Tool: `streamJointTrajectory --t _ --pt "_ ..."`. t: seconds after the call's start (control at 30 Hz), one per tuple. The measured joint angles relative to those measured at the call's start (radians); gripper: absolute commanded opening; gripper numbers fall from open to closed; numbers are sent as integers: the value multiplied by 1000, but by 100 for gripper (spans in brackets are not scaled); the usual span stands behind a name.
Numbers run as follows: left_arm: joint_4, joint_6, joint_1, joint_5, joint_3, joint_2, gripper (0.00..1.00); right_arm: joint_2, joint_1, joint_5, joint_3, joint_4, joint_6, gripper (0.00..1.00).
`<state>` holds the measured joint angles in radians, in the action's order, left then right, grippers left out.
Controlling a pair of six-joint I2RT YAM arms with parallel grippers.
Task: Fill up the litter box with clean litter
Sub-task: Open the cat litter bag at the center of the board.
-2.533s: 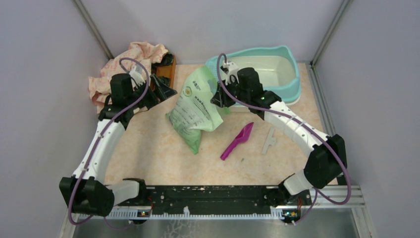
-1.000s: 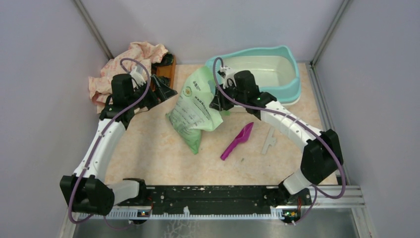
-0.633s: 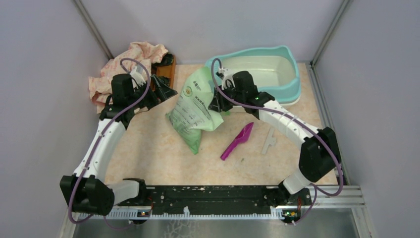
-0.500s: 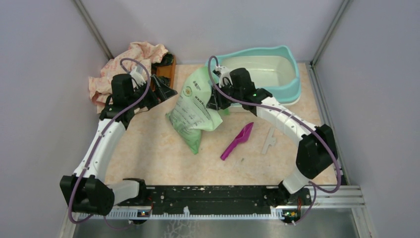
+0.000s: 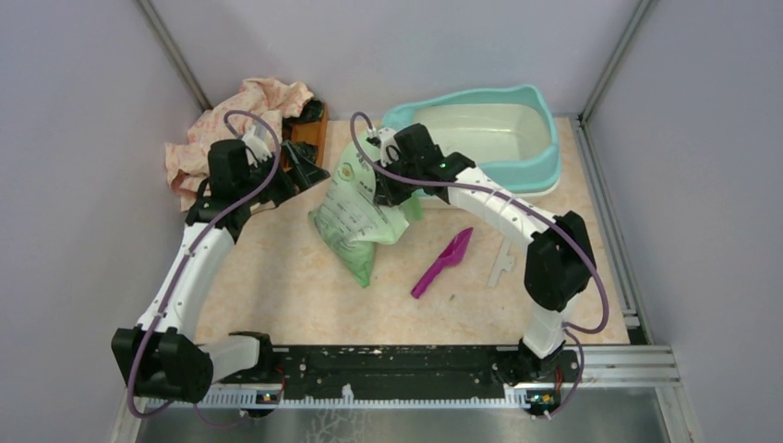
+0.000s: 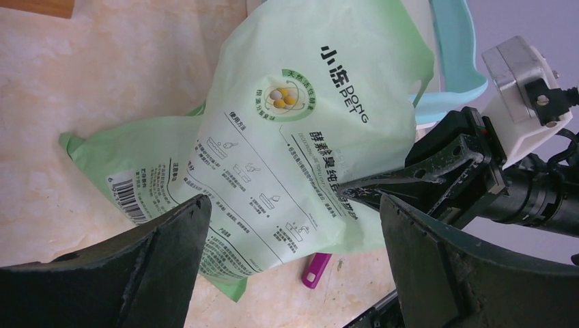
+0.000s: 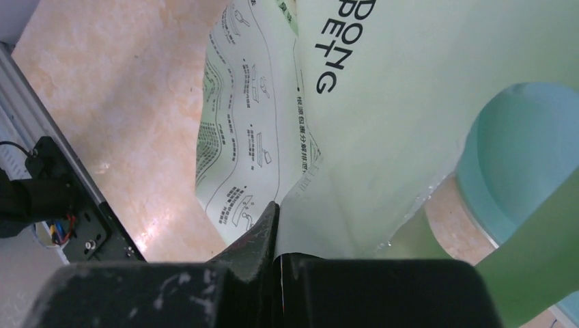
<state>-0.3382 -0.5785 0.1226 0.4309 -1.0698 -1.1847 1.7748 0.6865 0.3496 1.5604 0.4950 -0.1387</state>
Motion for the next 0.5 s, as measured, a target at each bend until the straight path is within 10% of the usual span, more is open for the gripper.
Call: streamJointTrajectory --t 0.5 --pt "-67 39 -26 -56 1 84 99 3 47 -14 118 -74 103 0"
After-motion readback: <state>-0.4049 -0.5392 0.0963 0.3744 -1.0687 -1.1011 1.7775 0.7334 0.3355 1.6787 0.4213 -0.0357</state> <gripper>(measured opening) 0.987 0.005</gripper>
